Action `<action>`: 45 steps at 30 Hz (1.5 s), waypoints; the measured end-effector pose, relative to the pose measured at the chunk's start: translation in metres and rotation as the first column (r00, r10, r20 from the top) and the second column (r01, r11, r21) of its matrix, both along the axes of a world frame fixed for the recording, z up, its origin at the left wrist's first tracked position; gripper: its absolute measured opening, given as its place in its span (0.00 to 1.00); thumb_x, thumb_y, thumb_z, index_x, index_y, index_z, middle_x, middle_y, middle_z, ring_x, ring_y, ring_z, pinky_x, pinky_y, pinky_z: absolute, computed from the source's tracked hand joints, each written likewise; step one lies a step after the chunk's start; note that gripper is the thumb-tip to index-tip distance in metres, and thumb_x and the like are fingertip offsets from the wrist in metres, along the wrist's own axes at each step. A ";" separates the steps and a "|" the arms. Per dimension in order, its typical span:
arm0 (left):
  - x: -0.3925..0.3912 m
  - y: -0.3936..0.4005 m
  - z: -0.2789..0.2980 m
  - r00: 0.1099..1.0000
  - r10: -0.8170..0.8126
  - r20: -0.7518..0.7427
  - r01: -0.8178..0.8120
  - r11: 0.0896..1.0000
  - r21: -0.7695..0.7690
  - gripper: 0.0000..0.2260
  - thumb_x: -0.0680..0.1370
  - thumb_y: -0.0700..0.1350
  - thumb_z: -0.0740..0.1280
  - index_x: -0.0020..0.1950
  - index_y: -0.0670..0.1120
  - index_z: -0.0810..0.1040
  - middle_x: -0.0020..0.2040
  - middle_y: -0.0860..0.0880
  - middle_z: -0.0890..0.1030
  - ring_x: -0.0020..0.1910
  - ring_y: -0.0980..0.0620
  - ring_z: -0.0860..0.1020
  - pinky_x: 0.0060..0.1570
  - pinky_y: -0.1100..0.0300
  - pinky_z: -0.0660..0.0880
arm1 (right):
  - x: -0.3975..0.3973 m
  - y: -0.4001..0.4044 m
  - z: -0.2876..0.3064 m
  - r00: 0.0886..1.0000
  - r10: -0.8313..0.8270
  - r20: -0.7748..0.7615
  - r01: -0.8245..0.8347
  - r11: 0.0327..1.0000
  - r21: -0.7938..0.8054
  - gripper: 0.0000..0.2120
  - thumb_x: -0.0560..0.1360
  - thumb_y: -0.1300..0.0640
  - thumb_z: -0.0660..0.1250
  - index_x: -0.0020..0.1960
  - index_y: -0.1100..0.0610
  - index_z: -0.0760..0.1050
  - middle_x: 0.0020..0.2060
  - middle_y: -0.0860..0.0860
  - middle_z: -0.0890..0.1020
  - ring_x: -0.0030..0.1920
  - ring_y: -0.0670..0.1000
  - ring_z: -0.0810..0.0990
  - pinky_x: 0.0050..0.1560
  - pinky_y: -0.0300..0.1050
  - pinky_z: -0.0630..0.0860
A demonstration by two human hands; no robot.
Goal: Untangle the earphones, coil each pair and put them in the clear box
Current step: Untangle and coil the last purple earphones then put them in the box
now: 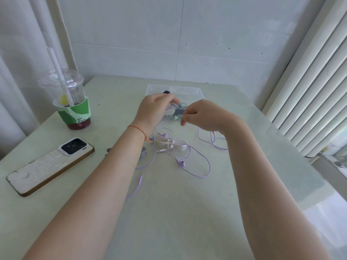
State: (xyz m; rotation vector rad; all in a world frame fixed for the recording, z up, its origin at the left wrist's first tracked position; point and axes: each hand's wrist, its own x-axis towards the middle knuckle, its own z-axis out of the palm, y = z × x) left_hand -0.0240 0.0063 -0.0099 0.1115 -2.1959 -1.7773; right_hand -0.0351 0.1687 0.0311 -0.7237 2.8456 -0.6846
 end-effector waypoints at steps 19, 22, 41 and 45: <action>0.008 -0.019 0.000 0.911 -0.339 0.233 0.328 0.941 0.087 0.10 0.77 0.46 0.65 0.36 0.46 0.74 0.25 0.52 0.59 0.22 0.55 0.55 0.24 0.65 0.53 | -0.037 0.020 -0.025 0.856 -0.443 -0.268 0.428 0.897 -0.113 0.16 0.73 0.67 0.59 0.56 0.60 0.79 0.56 0.56 0.81 0.57 0.58 0.77 0.53 0.46 0.73; 0.008 -0.013 -0.001 0.908 -0.340 0.243 0.340 0.939 0.042 0.11 0.81 0.44 0.62 0.39 0.44 0.74 0.24 0.54 0.59 0.22 0.56 0.55 0.23 0.66 0.51 | -0.022 -0.001 -0.019 0.959 -0.231 -0.165 0.134 0.881 -0.455 0.22 0.70 0.72 0.55 0.56 0.60 0.79 0.52 0.53 0.82 0.54 0.51 0.80 0.60 0.43 0.74; 0.015 -0.002 0.005 0.804 -0.550 0.228 0.492 0.829 0.265 0.14 0.83 0.46 0.57 0.44 0.43 0.77 0.26 0.51 0.61 0.20 0.56 0.58 0.25 0.62 0.54 | -0.028 -0.004 -0.025 0.935 -0.345 -0.084 0.244 0.795 -0.555 0.08 0.76 0.62 0.64 0.45 0.54 0.81 0.32 0.47 0.77 0.29 0.44 0.71 0.32 0.39 0.66; 0.017 -0.001 0.007 0.742 -0.663 0.101 0.574 0.705 0.417 0.13 0.83 0.43 0.55 0.49 0.42 0.77 0.29 0.50 0.72 0.25 0.53 0.69 0.29 0.63 0.67 | -0.029 -0.006 -0.027 0.941 -0.328 -0.078 0.239 0.811 -0.534 0.09 0.77 0.61 0.64 0.45 0.57 0.82 0.33 0.46 0.79 0.37 0.49 0.76 0.38 0.42 0.68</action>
